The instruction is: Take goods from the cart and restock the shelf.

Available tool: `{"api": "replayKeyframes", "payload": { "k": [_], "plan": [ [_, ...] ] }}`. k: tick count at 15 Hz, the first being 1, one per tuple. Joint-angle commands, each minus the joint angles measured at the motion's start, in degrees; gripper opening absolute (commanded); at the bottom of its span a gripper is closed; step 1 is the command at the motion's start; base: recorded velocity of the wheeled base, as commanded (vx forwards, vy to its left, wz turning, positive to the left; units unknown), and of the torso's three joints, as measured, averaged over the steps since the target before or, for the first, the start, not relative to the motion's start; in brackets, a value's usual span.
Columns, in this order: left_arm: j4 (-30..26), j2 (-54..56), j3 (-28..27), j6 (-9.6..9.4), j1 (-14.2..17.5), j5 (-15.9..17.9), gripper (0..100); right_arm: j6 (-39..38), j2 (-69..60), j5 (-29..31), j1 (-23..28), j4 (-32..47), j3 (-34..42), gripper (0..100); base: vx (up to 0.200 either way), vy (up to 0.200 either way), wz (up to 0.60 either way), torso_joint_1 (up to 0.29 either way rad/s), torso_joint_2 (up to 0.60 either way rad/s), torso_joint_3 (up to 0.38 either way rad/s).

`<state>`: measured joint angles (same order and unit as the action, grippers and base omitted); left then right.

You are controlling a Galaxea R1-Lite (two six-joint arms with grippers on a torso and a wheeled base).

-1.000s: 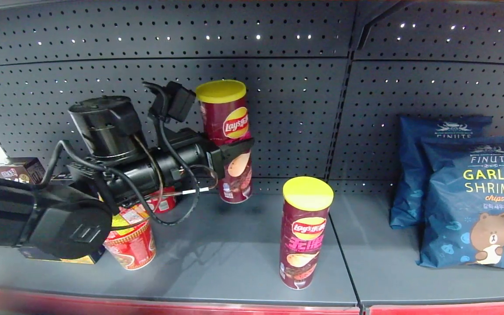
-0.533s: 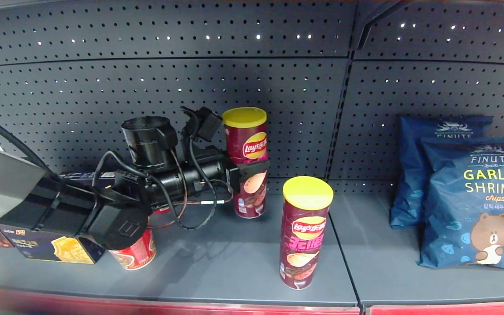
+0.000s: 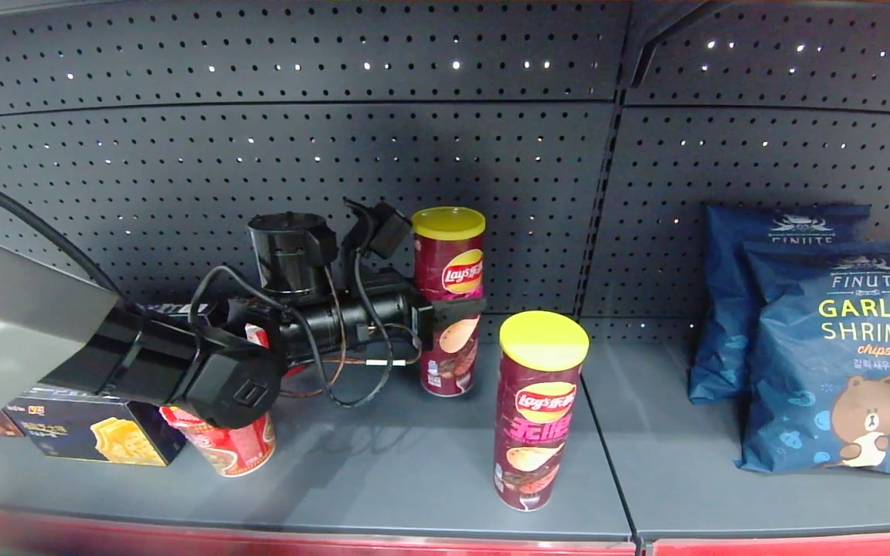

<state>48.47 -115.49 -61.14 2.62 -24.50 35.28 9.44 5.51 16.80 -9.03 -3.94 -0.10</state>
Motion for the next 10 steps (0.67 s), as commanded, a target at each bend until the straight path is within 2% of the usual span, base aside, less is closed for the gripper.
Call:
{"api": "replayKeyframes", "payload": {
  "k": [1,3,5,8,10],
  "plan": [
    [-0.5,0.0,-1.4,0.02,-0.2,0.4,0,0.0,0.2,0.0,0.0,0.0,0.0,100,0.000,0.000,0.00,0.000,0.00,0.000],
    [-5.8,0.4,-2.9,-0.07,-0.1,0.3,0,-0.1,0.2,0.0,0.0,0.1,0.0,100,0.000,0.000,0.00,0.000,0.00,0.000],
    [-6.5,0.0,-4.6,-0.07,-0.1,0.4,0,-0.1,0.2,0.0,0.0,0.1,0.0,100,0.000,0.000,0.00,0.000,0.00,0.000],
    [-7.8,-3.9,-10.8,0.02,-0.2,0.0,0,-0.1,0.2,0.0,0.0,0.1,0.0,100,0.000,0.000,0.00,0.000,0.00,0.000],
    [-8.0,-5.7,-13.0,-0.07,-0.6,-0.3,0,-0.1,0.2,0.0,0.0,0.1,0.0,100,0.000,0.000,0.00,0.000,0.00,0.000]
  ]
}}
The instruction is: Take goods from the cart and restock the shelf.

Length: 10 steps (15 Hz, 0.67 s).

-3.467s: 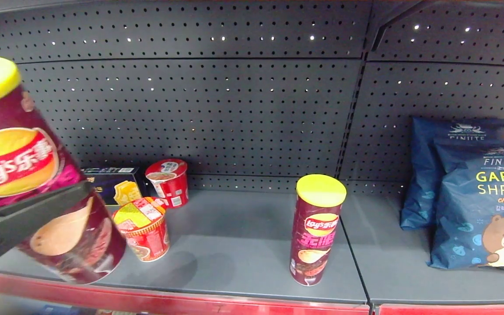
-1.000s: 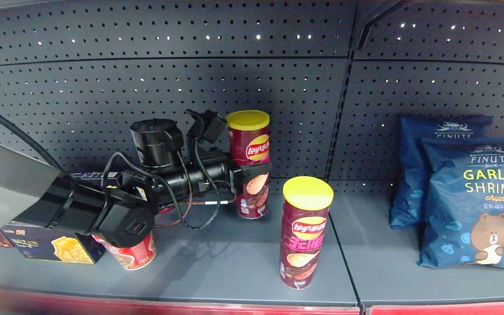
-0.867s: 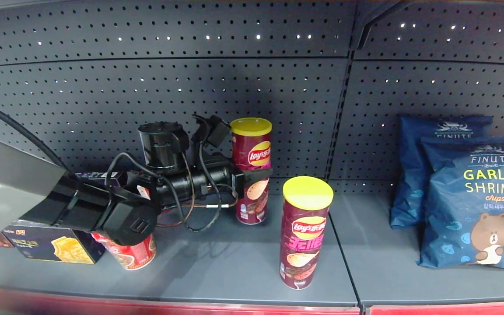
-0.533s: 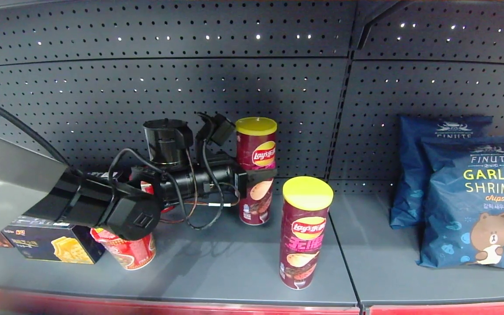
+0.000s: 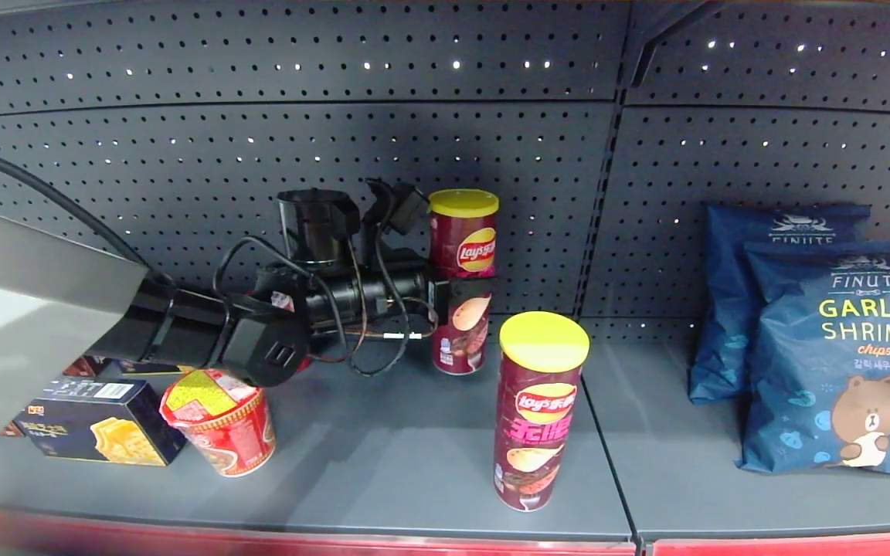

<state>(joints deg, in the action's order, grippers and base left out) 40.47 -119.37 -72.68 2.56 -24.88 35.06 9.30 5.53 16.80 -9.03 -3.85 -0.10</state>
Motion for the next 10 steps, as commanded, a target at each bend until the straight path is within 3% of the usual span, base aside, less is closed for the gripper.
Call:
{"api": "replayKeyframes", "payload": {
  "k": [1,5,10],
  "plan": [
    [0.2,-3.6,-2.7,-0.19,-0.3,-0.1,0,0.1,0.3,0.0,0.0,0.0,0.0,100,0.000,0.000,0.00,0.000,0.00,0.000],
    [0.7,-7.2,-4.0,-1.94,-0.3,0.3,0,0.1,0.2,0.0,0.0,-0.1,0.0,100,0.000,0.000,0.00,0.000,0.00,0.000],
    [0.7,-11.6,-9.1,-1.94,-1.0,0.2,0,-0.2,0.2,0.0,0.0,-0.1,0.0,100,0.000,0.000,0.00,0.000,0.00,0.000]
  ]
}}
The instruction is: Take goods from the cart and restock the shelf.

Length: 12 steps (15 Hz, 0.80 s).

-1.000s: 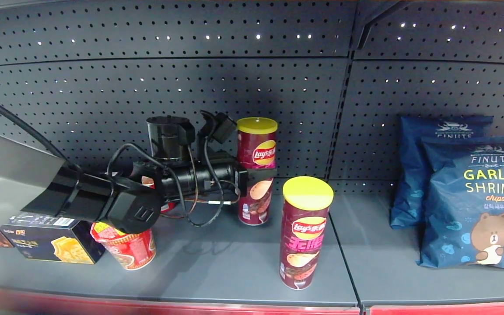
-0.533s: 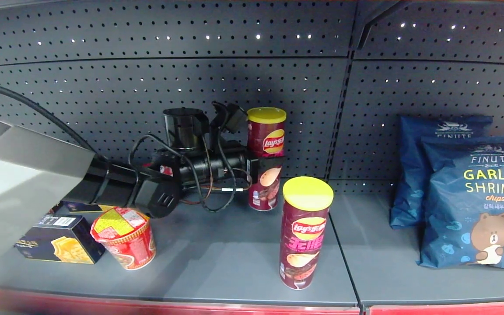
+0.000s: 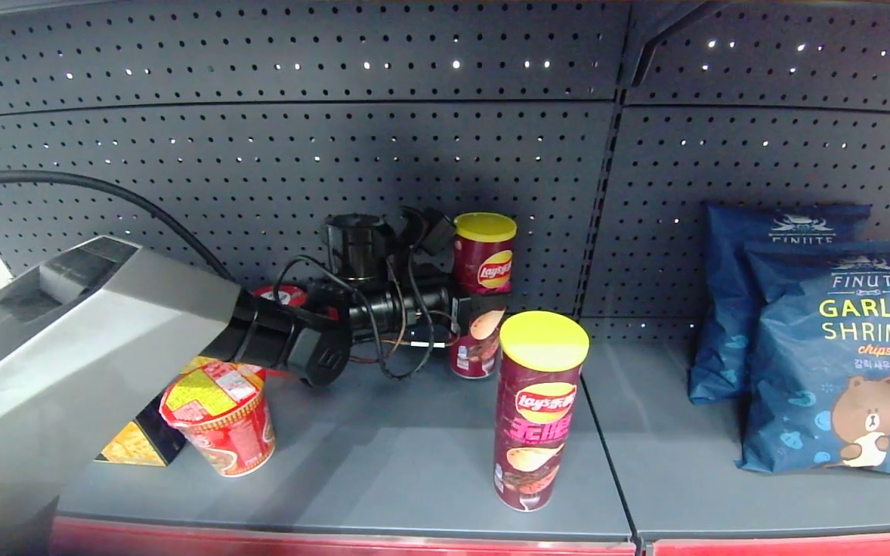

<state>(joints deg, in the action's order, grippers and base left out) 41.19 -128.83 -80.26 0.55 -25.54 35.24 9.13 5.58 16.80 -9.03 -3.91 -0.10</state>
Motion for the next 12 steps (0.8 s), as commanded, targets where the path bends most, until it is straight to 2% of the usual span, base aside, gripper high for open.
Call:
{"api": "replayKeyframes", "payload": {
  "k": [1,12],
  "plan": [
    [-0.1,-2.8,-2.6,0.07,-0.4,-0.1,0,0.0,0.1,0.0,0.0,0.0,0.0,100,0.000,0.000,0.00,0.000,0.00,0.000],
    [0.0,-4.7,-5.1,0.15,-2.1,-0.4,0,-0.3,0.1,0.0,0.0,0.0,0.1,100,0.000,0.000,0.00,0.000,0.00,0.000]
  ]
}}
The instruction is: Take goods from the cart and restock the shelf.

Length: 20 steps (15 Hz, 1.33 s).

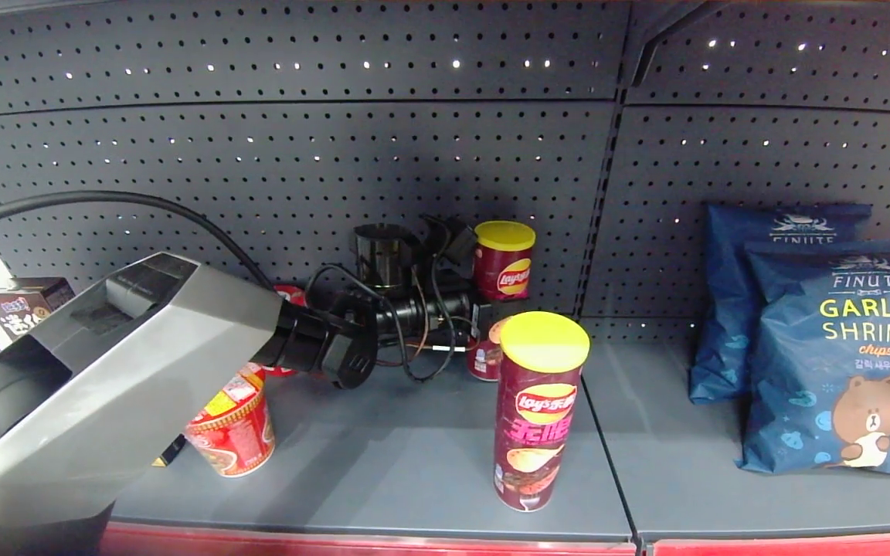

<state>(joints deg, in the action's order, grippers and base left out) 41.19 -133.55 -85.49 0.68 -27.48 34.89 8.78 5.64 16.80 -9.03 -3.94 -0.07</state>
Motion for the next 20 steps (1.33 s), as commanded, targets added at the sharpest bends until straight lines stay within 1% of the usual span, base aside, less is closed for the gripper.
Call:
{"api": "replayKeyframes", "payload": {
  "k": [1,4,6,10,11,12,15,16,17,20],
  "plan": [
    [0.0,0.1,0.2,0.02,-0.1,0.0,0,0.0,0.2,0.0,0.0,0.0,0.1,100,0.000,0.000,0.00,0.000,0.00,0.000],
    [0.6,-0.1,0.4,0.02,0.0,-0.3,0,0.0,0.1,0.0,0.0,0.0,0.0,100,0.000,0.000,0.00,0.000,0.00,0.000],
    [2.5,-0.1,1.9,0.11,0.0,-0.3,0,0.0,0.1,0.0,0.0,0.0,0.1,100,0.000,0.000,0.00,0.000,0.00,0.000],
    [2.7,0.0,3.7,-0.07,0.1,-0.7,0,0.0,0.2,0.0,0.0,0.0,0.0,100,0.000,0.000,0.00,0.000,0.00,0.000],
    [3.1,0.0,4.5,-0.07,0.1,-1.4,100,0.0,0.2,0.0,0.0,0.0,0.1,100,0.000,0.000,0.00,0.000,0.00,0.000],
    [4.2,0.0,5.3,-0.07,0.1,-1.4,100,0.0,0.1,0.0,0.0,0.0,0.0,100,0.000,0.000,0.00,0.000,0.00,0.000],
    [9.2,0.4,10.3,0.02,0.2,-1.4,100,0.0,0.2,0.0,0.0,0.0,0.1,100,0.000,0.000,0.00,0.000,0.00,0.000],
    [10.0,0.4,11.0,0.02,0.3,-1.4,100,0.0,0.1,0.0,0.0,0.0,0.1,100,0.000,0.000,0.00,0.000,0.00,0.000],
    [11.4,0.7,12.9,0.02,0.5,-1.5,100,0.0,0.2,0.0,0.0,0.0,0.1,100,0.000,0.000,0.00,0.000,0.00,0.000],
    [12.2,3.9,15.6,0.02,0.6,-2.7,100,0.0,0.1,0.0,0.0,0.0,0.1,100,0.000,0.000,0.00,0.000,0.00,0.000]
  ]
}}
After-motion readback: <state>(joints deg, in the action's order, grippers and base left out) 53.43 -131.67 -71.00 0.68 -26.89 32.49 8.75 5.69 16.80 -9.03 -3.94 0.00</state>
